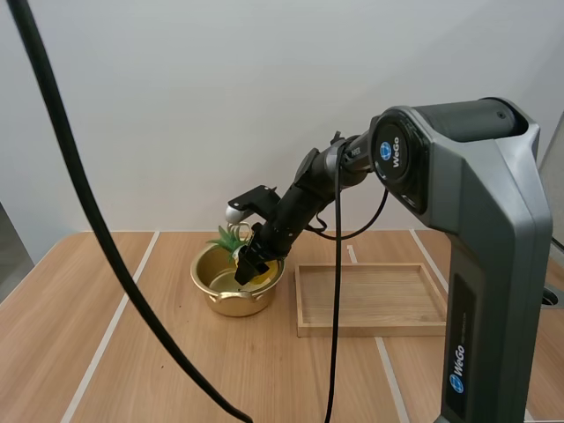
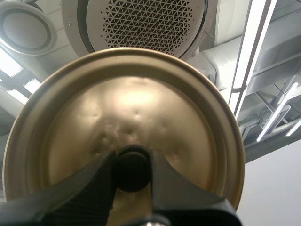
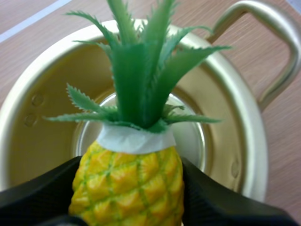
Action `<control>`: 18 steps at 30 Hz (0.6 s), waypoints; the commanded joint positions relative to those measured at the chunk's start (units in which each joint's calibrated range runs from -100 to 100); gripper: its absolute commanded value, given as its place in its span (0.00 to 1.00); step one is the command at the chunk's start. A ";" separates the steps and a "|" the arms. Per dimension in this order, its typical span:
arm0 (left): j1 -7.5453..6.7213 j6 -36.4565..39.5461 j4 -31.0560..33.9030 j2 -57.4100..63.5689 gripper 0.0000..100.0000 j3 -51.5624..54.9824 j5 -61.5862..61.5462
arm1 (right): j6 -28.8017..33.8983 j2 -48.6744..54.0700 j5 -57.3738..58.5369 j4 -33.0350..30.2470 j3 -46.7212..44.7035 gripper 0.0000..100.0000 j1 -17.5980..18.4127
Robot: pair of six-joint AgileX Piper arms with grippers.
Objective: Open the pot, put the pineapple inside, and close it
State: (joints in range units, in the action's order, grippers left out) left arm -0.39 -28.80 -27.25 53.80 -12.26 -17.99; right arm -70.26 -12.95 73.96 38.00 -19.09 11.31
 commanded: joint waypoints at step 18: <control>0.01 -0.01 0.16 -1.06 0.00 -0.28 -2.66 | 1.97 11.19 5.62 -0.92 6.72 1.00 -0.35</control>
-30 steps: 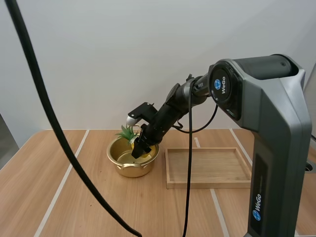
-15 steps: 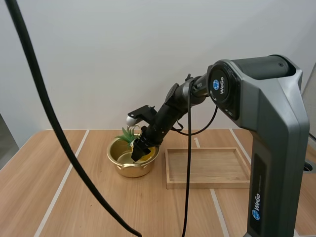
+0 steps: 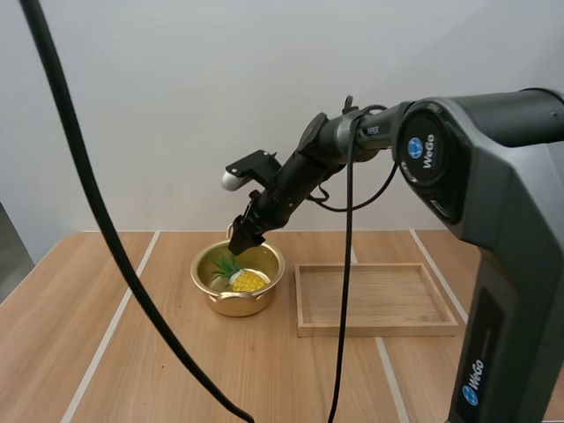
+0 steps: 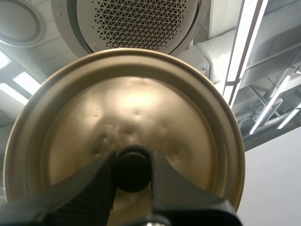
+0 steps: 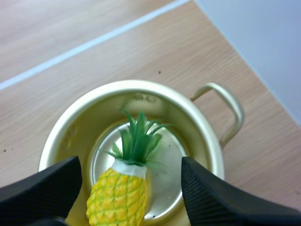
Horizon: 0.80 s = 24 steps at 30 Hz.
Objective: Open the pot, put the pineapple inside, and close it
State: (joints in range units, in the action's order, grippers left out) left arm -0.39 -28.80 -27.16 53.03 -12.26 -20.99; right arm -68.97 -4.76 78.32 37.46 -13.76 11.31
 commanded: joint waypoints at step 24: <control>0.01 3.50 6.84 -10.95 0.00 15.26 -31.42 | 9.71 45.82 -25.32 -1.39 3.48 1.00 -16.13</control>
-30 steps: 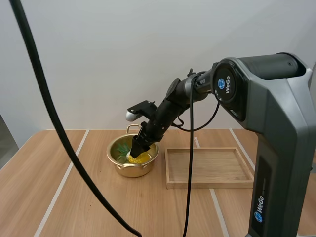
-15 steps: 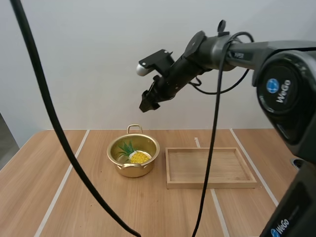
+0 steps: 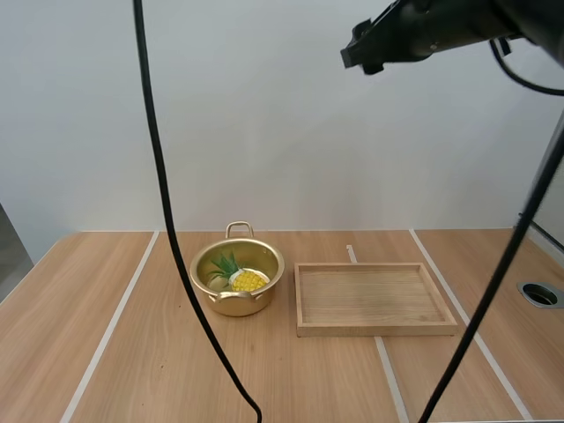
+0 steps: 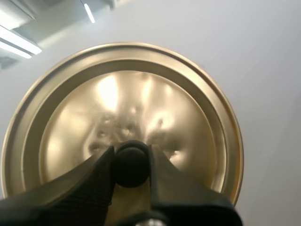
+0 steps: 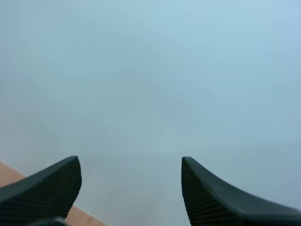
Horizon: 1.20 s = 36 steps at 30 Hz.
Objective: Open the pot, put the pineapple inside, and close it
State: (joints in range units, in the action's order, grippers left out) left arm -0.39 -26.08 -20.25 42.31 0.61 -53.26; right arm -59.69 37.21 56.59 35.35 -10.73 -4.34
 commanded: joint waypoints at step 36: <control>-0.07 -13.27 -3.22 -35.68 0.00 27.74 -16.73 | 17.90 20.80 3.87 -13.90 0.45 1.00 -0.69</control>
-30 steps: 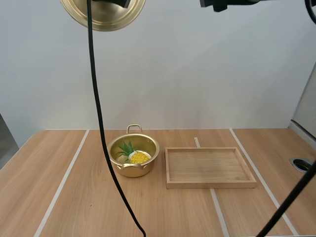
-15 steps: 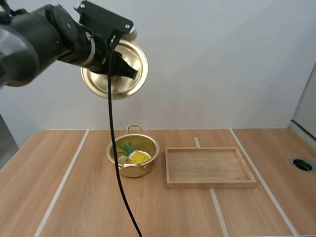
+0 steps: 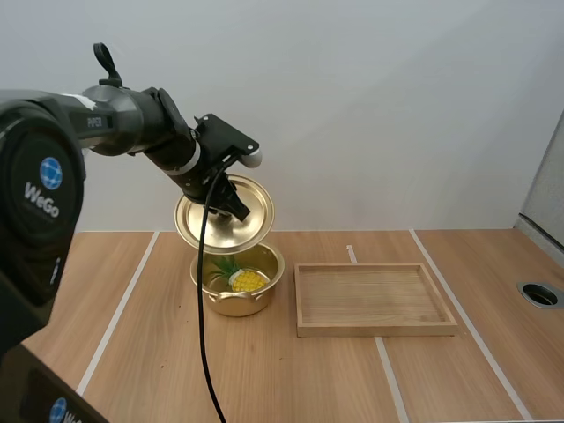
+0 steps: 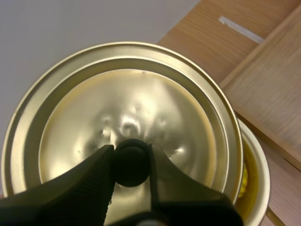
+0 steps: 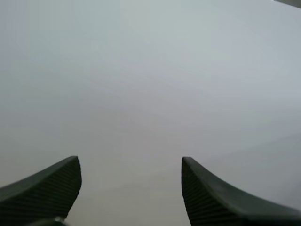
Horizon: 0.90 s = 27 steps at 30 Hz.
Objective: Open the pot, put the pineapple inside, and close it
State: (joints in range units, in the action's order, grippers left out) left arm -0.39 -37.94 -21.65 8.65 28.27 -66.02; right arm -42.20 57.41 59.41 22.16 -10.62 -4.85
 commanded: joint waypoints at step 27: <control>-0.07 -3.01 -3.45 -13.73 0.00 -0.04 -17.39 | 0.53 0.61 9.87 -1.51 0.34 1.00 -0.18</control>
State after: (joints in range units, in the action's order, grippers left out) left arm -0.39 -40.94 -25.12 -3.98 28.00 -78.98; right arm -41.87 57.41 68.88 20.69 -10.62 -4.85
